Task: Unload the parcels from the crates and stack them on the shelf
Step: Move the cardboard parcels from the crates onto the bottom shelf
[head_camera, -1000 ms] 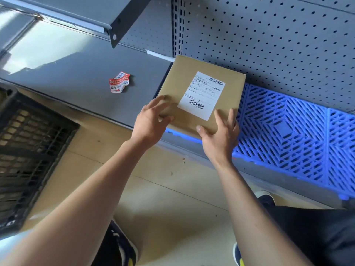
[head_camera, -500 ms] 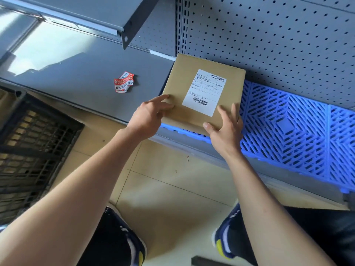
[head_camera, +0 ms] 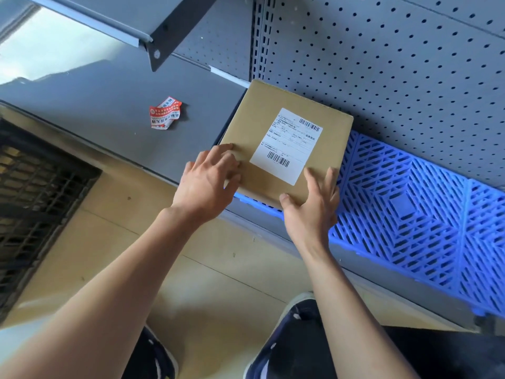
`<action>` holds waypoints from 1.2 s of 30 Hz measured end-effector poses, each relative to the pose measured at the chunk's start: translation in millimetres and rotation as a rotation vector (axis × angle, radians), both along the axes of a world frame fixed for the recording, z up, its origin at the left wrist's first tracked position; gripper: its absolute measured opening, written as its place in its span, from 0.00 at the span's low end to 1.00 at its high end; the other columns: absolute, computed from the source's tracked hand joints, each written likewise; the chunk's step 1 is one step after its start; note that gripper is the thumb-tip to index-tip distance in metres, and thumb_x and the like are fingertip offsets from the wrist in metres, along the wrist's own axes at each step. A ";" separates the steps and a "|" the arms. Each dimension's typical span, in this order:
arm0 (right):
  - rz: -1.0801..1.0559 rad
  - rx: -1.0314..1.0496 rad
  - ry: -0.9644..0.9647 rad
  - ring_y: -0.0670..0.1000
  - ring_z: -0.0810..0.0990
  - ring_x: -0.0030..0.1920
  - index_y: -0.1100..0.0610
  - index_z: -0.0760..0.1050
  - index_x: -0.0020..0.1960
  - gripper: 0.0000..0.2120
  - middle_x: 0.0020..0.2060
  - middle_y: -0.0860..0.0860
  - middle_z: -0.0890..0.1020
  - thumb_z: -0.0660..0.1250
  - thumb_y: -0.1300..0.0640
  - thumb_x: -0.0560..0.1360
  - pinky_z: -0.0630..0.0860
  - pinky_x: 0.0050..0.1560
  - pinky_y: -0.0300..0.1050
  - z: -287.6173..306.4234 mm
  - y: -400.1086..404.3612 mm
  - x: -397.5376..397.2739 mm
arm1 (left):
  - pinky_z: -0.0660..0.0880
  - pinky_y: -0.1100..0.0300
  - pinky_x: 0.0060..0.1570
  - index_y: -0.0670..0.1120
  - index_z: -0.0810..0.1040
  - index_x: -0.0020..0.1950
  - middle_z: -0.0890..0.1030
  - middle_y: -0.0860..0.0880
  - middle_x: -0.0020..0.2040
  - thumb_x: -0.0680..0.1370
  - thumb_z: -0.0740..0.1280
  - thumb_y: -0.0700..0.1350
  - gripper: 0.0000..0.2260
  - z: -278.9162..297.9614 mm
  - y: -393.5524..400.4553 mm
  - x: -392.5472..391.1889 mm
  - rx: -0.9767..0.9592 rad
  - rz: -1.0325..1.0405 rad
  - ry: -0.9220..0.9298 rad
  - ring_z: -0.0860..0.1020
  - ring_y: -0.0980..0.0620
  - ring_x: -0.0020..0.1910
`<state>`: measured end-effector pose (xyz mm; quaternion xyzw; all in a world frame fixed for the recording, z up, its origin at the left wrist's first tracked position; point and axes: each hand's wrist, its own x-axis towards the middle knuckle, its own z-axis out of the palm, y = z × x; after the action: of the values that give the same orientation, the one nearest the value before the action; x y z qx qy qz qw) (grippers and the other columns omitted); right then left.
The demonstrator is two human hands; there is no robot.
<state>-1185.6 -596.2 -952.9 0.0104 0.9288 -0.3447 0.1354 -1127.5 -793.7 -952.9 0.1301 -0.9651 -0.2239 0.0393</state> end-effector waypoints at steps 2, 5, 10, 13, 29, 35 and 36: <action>0.004 0.005 -0.001 0.57 0.44 0.80 0.46 0.64 0.76 0.31 0.82 0.46 0.44 0.70 0.55 0.76 0.51 0.73 0.65 0.0 -0.9 1.4 | 0.70 0.45 0.58 0.49 0.77 0.60 0.71 0.52 0.73 0.81 0.66 0.47 0.08 -0.1 2.6 0.0 -0.053 -0.011 -0.008 0.67 0.43 0.72; 0.039 0.028 0.034 0.56 0.41 0.81 0.47 0.63 0.77 0.31 0.82 0.48 0.44 0.69 0.54 0.77 0.45 0.76 0.62 -2.9 0.1 1.6 | 0.67 0.43 0.62 0.50 0.76 0.64 0.71 0.53 0.74 0.83 0.63 0.47 0.11 -0.8 7.3 -0.3 -0.139 0.012 0.000 0.61 0.43 0.77; 0.168 0.188 0.209 0.61 0.47 0.80 0.52 0.67 0.75 0.27 0.80 0.55 0.56 0.69 0.50 0.78 0.53 0.76 0.64 -11.0 11.3 5.2 | 0.65 0.47 0.61 0.50 0.74 0.68 0.66 0.52 0.76 0.83 0.61 0.43 0.14 4.3 28.4 7.5 -0.191 0.077 -0.109 0.59 0.45 0.76; 0.237 0.222 0.276 0.64 0.51 0.79 0.54 0.67 0.73 0.25 0.77 0.58 0.60 0.68 0.49 0.79 0.66 0.69 0.66 -10.7 15.7 5.7 | 0.66 0.47 0.62 0.50 0.69 0.74 0.61 0.54 0.79 0.83 0.62 0.44 0.18 10.2 32.1 14.1 -0.192 0.055 -0.163 0.57 0.48 0.77; 0.498 0.296 0.273 0.59 0.73 0.62 0.58 0.78 0.55 0.08 0.57 0.55 0.78 0.62 0.58 0.79 0.69 0.62 0.55 43.0 -34.2 33.9 | 0.68 0.46 0.63 0.51 0.69 0.72 0.72 0.51 0.71 0.83 0.59 0.56 0.19 67.7 4.9 58.8 -0.198 0.034 -0.165 0.65 0.45 0.73; 0.667 0.202 0.211 0.59 0.71 0.67 0.55 0.74 0.69 0.17 0.63 0.52 0.78 0.60 0.59 0.81 0.70 0.63 0.51 86.2 -105.8 88.8 | 0.70 0.48 0.62 0.49 0.74 0.69 0.76 0.50 0.69 0.82 0.60 0.54 0.17 112.6 -49.1 150.5 -0.188 0.272 -0.182 0.70 0.45 0.70; 0.699 0.188 0.217 0.59 0.71 0.67 0.54 0.73 0.70 0.18 0.64 0.52 0.77 0.59 0.58 0.81 0.70 0.63 0.51 94.5 -120.2 99.4 | 0.70 0.48 0.61 0.49 0.74 0.69 0.76 0.49 0.69 0.82 0.60 0.54 0.18 120.4 -59.1 168.4 -0.192 0.314 -0.180 0.71 0.45 0.70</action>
<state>-1086.2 -716.4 -858.4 -0.3315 0.9128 -0.1902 0.1440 -959.1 -852.8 -832.5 0.2939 -0.9495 -0.1097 -0.0004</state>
